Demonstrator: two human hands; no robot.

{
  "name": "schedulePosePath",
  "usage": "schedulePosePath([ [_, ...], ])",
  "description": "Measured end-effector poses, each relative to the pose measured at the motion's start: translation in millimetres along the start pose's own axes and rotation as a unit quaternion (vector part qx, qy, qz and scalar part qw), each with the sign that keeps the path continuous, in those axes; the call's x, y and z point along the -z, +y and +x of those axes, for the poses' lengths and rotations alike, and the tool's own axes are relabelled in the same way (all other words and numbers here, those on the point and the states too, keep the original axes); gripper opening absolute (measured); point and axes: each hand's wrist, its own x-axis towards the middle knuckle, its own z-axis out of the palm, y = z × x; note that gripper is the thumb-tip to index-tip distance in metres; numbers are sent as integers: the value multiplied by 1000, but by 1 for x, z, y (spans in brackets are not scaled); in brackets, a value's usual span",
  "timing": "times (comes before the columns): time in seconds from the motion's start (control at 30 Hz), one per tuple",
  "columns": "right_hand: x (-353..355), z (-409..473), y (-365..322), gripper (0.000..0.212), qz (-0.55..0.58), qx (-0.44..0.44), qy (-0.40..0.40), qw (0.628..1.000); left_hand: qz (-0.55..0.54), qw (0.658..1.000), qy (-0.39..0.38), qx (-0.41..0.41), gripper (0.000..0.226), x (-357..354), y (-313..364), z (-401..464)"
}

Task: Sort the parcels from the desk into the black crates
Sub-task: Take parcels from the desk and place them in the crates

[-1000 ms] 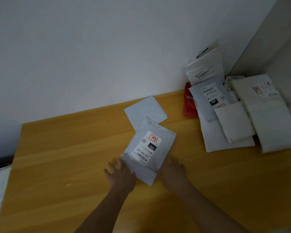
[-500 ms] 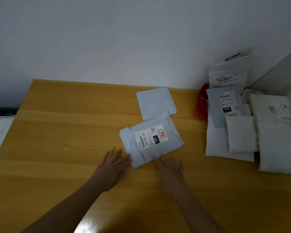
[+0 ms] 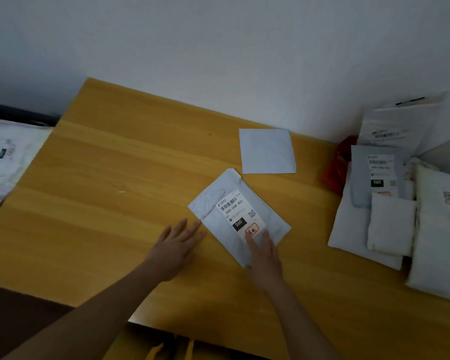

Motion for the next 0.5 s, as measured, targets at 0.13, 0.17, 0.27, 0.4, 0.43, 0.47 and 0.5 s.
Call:
schedulePosePath([
  [0.13, -15, -7, -9, 58, 39, 65, -15, 997, -106, 990, 36, 87, 77, 6, 10, 2],
  [0.17, -15, -7, -13, 51, 104, 85, 8, 991, -131, 984, 45, 113, 63, 10, 11, 4],
  [0.27, -13, -2, -17, 48, 204, 47, 120, 970, -195, 962, 75, 176, 55, 16, 10, 10],
  [0.4, -9, 6, -5, 66, 227, -66, 93, 967, -319, 913, 133, 218, 46, 17, 13, 14],
  [0.43, -10, 6, -3, 69, 237, -75, 76, 966, -344, 900, 142, 228, 39, 17, 14, 15],
  [0.47, -10, 5, -3, 70, 245, -76, 69, 964, -361, 890, 143, 239, 32, 17, 14, 15],
  [0.5, -10, 5, -2, 71, 254, -75, 71, 962, -373, 883, 139, 249, 25, 16, 15, 16],
])
